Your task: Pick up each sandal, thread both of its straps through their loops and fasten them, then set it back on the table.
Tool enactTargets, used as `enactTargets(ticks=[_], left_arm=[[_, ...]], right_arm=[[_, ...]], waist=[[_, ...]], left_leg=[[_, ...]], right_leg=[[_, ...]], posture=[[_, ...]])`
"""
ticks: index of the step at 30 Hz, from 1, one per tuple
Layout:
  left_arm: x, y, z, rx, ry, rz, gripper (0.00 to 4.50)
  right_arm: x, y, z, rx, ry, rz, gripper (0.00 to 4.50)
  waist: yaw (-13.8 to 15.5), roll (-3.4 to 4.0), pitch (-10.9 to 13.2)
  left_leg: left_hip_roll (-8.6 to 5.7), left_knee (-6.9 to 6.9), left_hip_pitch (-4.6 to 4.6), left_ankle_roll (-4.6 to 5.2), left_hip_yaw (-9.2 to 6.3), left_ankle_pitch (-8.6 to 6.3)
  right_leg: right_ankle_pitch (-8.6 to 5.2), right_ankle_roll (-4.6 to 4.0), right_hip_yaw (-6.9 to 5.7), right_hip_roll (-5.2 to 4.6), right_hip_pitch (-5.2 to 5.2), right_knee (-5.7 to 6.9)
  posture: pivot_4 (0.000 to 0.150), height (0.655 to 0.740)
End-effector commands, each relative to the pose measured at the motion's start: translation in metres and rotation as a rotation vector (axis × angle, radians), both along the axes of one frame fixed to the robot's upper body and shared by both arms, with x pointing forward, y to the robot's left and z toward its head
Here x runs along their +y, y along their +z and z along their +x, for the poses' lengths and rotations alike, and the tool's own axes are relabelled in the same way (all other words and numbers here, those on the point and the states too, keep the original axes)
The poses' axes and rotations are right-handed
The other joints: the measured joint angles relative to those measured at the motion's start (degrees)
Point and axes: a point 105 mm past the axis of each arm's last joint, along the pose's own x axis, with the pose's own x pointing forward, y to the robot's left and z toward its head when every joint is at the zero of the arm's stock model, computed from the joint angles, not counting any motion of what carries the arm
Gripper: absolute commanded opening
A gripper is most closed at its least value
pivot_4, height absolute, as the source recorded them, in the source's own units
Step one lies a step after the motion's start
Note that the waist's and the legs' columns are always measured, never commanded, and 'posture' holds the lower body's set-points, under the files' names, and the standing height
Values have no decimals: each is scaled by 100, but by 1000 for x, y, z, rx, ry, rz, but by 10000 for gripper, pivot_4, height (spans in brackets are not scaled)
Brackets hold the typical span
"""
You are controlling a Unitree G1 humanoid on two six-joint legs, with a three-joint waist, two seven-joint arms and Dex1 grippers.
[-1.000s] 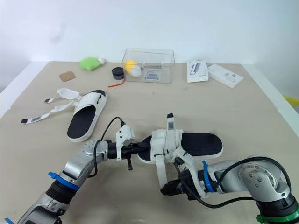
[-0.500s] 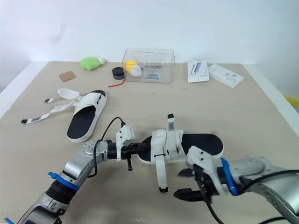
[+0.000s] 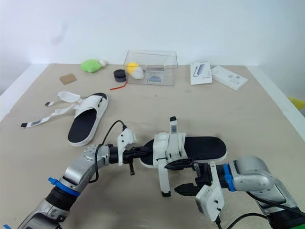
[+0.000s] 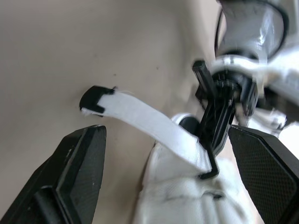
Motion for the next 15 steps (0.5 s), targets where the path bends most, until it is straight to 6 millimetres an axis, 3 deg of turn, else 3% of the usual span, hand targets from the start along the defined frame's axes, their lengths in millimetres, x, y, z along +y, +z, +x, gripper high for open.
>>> enactTargets(ticks=[1, 8, 12, 15], left_arm=[[12, -44, -10, 149, 30, 127, 0], [11, -43, -10, 149, 32, 127, 0], [12, -43, -9, 149, 33, 129, 0], [12, -43, -8, 147, 36, 130, 0]], right_arm=[[4, -7, -4, -79, 97, -7, 44348], [15, -15, -4, -80, 124, 19, 44348], [18, -16, -3, -78, 126, 18, 28422], [19, -19, -1, -70, 115, 10, 13139]], waist=[[1, -1, 0], [0, -4, -1], [0, -6, -1], [0, -6, -2]], left_leg=[[0, -1, 1, 0, 0, 0], [7, 0, 27, -1, 9, -1], [7, 2, 40, -1, 11, -1], [6, 2, 45, -1, 12, -1]], right_leg=[[-1, -1, 1, 0, 0, 1], [-2, -4, 29, 1, 5, 24], [-4, -4, 41, 0, 6, 41], [-10, -7, 43, 0, 5, 52]], posture=[[1500, 7400], [1500, 7400], [1500, 7400], [1500, 7400]])
